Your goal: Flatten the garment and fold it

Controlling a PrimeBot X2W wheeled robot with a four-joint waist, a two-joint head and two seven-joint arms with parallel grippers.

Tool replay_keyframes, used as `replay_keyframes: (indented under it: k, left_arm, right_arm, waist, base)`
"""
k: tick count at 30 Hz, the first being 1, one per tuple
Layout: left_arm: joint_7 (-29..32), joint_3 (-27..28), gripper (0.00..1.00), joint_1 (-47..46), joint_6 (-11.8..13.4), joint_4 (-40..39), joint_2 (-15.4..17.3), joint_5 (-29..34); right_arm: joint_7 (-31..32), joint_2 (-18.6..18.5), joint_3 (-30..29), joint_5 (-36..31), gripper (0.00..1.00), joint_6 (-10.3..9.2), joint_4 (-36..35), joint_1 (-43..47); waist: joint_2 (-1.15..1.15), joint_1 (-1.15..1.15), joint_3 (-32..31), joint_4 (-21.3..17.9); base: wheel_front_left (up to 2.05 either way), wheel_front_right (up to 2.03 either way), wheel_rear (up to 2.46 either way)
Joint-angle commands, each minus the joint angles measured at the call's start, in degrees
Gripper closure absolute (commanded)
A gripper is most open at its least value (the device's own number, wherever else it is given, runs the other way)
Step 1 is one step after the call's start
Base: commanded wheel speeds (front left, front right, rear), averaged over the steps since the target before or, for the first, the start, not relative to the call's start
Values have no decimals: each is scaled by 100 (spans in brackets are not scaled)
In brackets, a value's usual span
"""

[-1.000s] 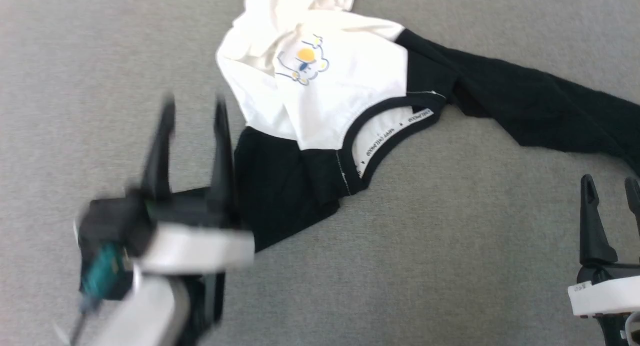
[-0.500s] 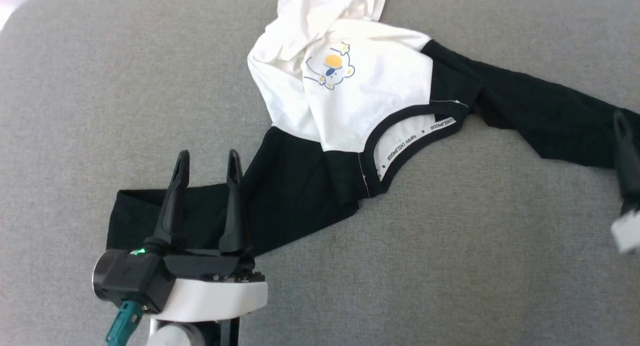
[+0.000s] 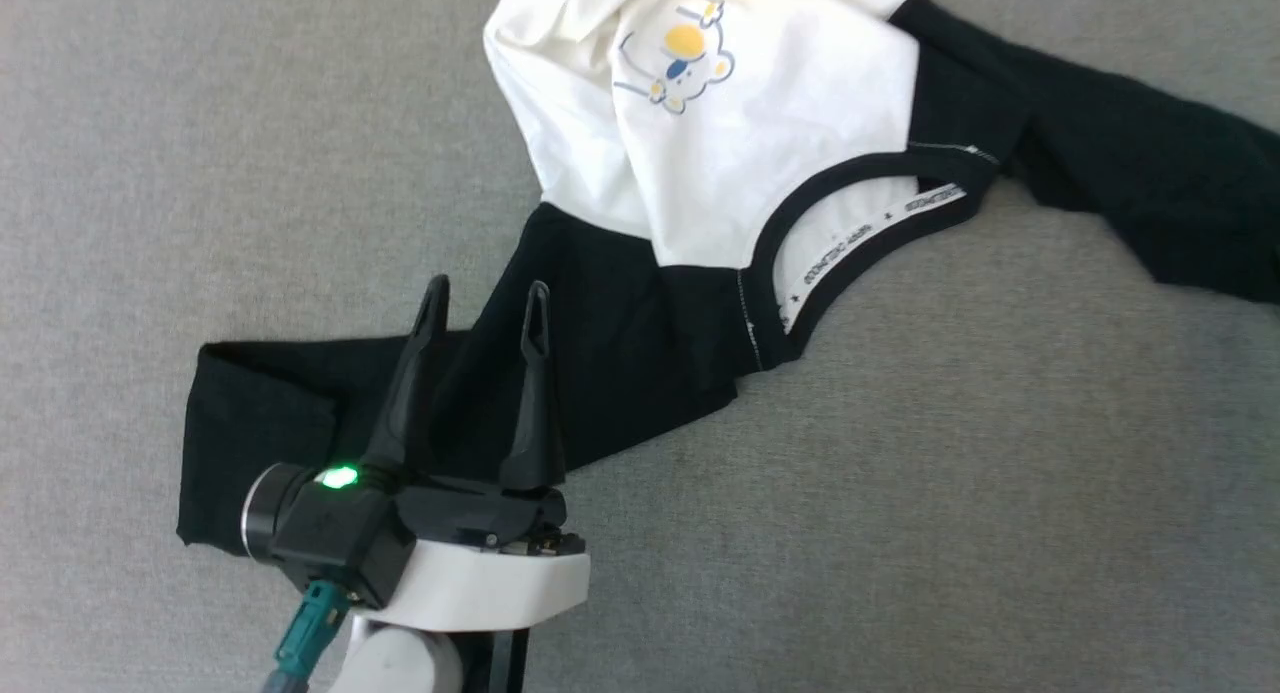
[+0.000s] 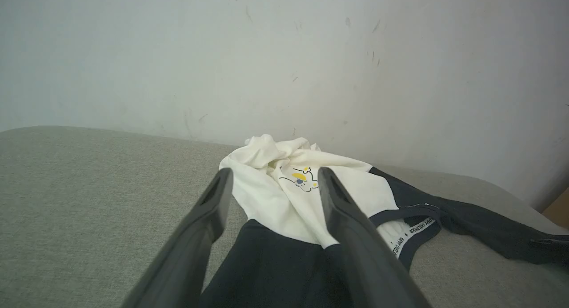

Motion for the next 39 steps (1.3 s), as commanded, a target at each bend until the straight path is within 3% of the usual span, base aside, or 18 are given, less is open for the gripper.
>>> replay_keyframes:
  k: [1, 4, 5, 6, 7, 8, 16, 29, 33, 37, 38, 39]
  left_arm:
    - [-27, -12, 0, -106, -37, 34, -34, 41]
    - [-27, -8, 0, -130, -88, 86, -84, 73]
    - [-27, 0, 0, -135, -100, 101, -97, 83]
    - [-27, 7, 0, -139, -113, 117, -107, 90]
    - [-27, 9, 0, -145, -130, 136, -118, 94]
    - [-27, 5, 0, -156, -152, 158, -130, 98]
    - [-27, 37, 0, -159, -277, 351, -224, 73]
    - [-23, 51, 0, 144, -385, 407, -192, -27]
    - [20, 28, 0, 171, -399, 368, -154, -46]
    - [112, -10, 0, 133, -432, 328, -137, -80]
    - [142, -24, 0, 117, -442, 326, -125, -77]
    - [160, -35, 0, 101, -446, 323, -123, -77]
  right_arm:
    - [39, -30, 46, 52, 0, -11, 78, -90]
    - [245, -44, 246, 266, 0, -11, 283, -124]
    - [317, -20, 276, 355, 23, -11, 335, -137]
    - [361, 7, 292, 416, 62, -11, 370, -154]
    - [361, 35, 291, 448, 89, -11, 391, -178]
    - [336, 53, 292, 449, 100, -11, 404, -206]
    - [-209, 26, -234, 406, 100, -11, 433, -432]
    - [52, -1195, -2130, -236, 100, -11, 713, 545]
    - [-193, -1340, -2200, -498, 100, -11, 904, 821]
    - [-556, -1193, -1924, -675, 100, -11, 1136, 691]
    - [-662, -1144, -1832, -722, 90, -11, 1211, 615]
    - [-771, -1101, -1740, -766, 57, -11, 1291, 538]
  waist:
    - [0, -1, 168, 98]
    - [0, -1, 208, 127]
    - [0, -1, 216, 126]
    - [0, -1, 222, 119]
    - [0, -1, 225, 107]
    - [0, -1, 224, 92]
    - [0, -1, -92, -87]
    - [0, -1, -339, 77]
    - [0, -1, -251, 181]
    - [0, -1, -160, 224]
    - [0, -1, -146, 220]
    - [0, -1, -140, 215]
  base:
    - [0, 0, 0]
    - [0, 0, 0]
    - [0, 0, 0]
    - [0, 0, 0]
    - [0, 0, 0]
    - [0, 0, 0]
    - [0, 0, 0]
    - [0, 0, 0]
    - [0, 0, 0]
    - [0, 0, 0]
    - [0, 0, 0]
    - [0, 0, 0]
